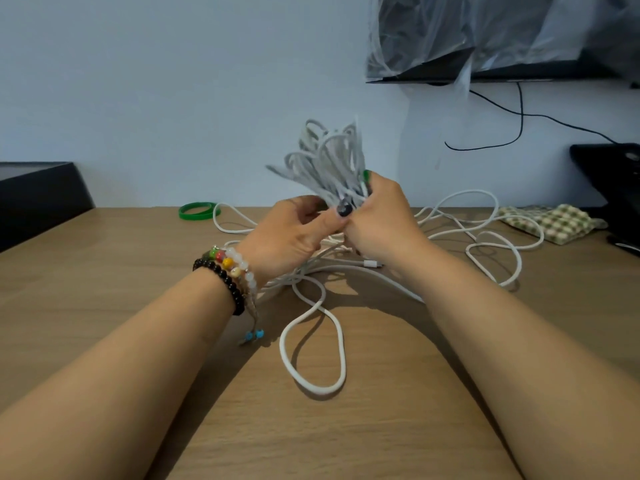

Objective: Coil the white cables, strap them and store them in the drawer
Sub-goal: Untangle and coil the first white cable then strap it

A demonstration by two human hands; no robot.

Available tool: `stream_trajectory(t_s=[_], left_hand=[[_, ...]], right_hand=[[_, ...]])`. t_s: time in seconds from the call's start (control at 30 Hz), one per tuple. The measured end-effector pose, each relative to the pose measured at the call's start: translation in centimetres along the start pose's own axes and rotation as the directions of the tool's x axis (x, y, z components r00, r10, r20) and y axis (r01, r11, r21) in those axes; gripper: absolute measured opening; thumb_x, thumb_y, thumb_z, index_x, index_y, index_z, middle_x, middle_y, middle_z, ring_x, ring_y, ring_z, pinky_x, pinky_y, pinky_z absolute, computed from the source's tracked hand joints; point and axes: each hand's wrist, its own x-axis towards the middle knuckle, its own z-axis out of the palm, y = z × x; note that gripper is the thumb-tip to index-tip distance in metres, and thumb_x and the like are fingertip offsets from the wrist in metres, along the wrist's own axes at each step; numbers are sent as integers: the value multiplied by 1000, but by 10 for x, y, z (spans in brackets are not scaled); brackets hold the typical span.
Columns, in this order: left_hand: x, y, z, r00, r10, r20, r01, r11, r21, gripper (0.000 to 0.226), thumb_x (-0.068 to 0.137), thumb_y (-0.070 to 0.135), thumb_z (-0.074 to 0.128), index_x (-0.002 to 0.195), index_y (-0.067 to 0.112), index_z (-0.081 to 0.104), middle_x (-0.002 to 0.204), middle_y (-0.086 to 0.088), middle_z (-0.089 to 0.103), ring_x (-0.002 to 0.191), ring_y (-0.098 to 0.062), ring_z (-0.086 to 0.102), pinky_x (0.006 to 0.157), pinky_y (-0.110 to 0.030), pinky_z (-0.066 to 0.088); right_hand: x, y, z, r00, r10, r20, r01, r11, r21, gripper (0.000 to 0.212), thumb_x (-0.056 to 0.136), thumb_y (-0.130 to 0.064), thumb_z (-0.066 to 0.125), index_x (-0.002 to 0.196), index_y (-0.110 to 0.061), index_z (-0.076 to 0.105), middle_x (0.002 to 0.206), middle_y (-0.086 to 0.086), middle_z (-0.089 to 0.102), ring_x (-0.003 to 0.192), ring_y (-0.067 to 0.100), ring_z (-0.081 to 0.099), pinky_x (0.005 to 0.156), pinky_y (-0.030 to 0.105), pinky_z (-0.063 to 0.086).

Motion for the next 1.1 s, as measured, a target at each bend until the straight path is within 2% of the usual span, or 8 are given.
stream_trajectory(t_s=[0.17, 0.33, 0.5, 0.6, 0.77, 0.87, 0.93, 1.1], left_hand=[[1, 1, -9, 984, -180, 1, 180, 982, -62, 54, 94, 58, 35, 115, 15, 61, 91, -12, 76, 90, -20, 72, 87, -33, 52], [4, -1, -10, 933, -276, -230, 231, 951, -204, 10, 97, 13, 54, 96, 11, 64, 56, -2, 67, 44, -8, 60, 45, -17, 48], [8, 4, -28, 870, -483, -98, 167, 476, -864, 21, 93, 9, 58, 111, -1, 57, 64, -2, 67, 51, -3, 63, 46, -12, 50], [8, 1, -24, 861, -486, -148, 99, 446, -889, 28, 91, 4, 56, 118, -5, 52, 95, -15, 71, 81, -19, 72, 69, -25, 60], [15, -8, -7, 855, -390, -343, 76, 747, -660, 19, 94, -2, 50, 110, 0, 59, 100, -12, 68, 93, -20, 69, 84, -28, 56], [17, -16, 2, 863, -216, -457, 124, 967, -224, 20, 99, 6, 46, 112, 3, 61, 91, -9, 66, 80, -17, 64, 76, -31, 53], [15, -21, 4, 885, -91, -457, 131, 990, 58, 24, 102, 16, 42, 96, 5, 62, 81, -8, 64, 73, -20, 60, 74, -38, 52], [15, -22, 0, 897, 49, -439, 76, 962, 262, 26, 99, 22, 46, 76, 15, 54, 66, -1, 53, 59, -18, 48, 60, -37, 42]], right_hand=[[0, -5, -12, 948, 288, 131, -316, 832, 456, 18, 69, 9, 55, 70, -8, 54, 51, 6, 48, 39, 15, 42, 41, 20, 31], [1, -7, -13, 872, 341, 352, -484, 711, 510, 18, 77, 6, 51, 65, -7, 48, 60, 9, 49, 42, 10, 39, 34, 18, 27], [-1, -7, -10, 840, 325, 433, -525, 685, 504, 18, 80, 5, 49, 67, -8, 46, 60, 7, 49, 44, 9, 38, 34, 16, 28], [-3, -8, -6, 830, 315, 459, -533, 690, 490, 19, 80, 5, 49, 67, -9, 47, 60, 7, 48, 43, 9, 39, 34, 16, 28], [-5, -8, -1, 822, 305, 481, -537, 699, 473, 16, 80, 6, 49, 72, -9, 48, 63, 8, 47, 43, 9, 39, 33, 16, 28], [-5, -9, -1, 829, 297, 474, -528, 695, 488, 14, 79, 6, 49, 76, -8, 50, 64, 8, 48, 43, 9, 39, 34, 16, 28], [-5, -9, -2, 837, 287, 465, -515, 702, 492, 13, 79, 6, 50, 77, -7, 51, 65, 9, 48, 44, 9, 40, 34, 16, 29], [-4, -8, -4, 865, 302, 399, -478, 737, 478, 14, 77, 6, 52, 74, -7, 53, 64, 9, 51, 46, 11, 41, 35, 17, 30]])
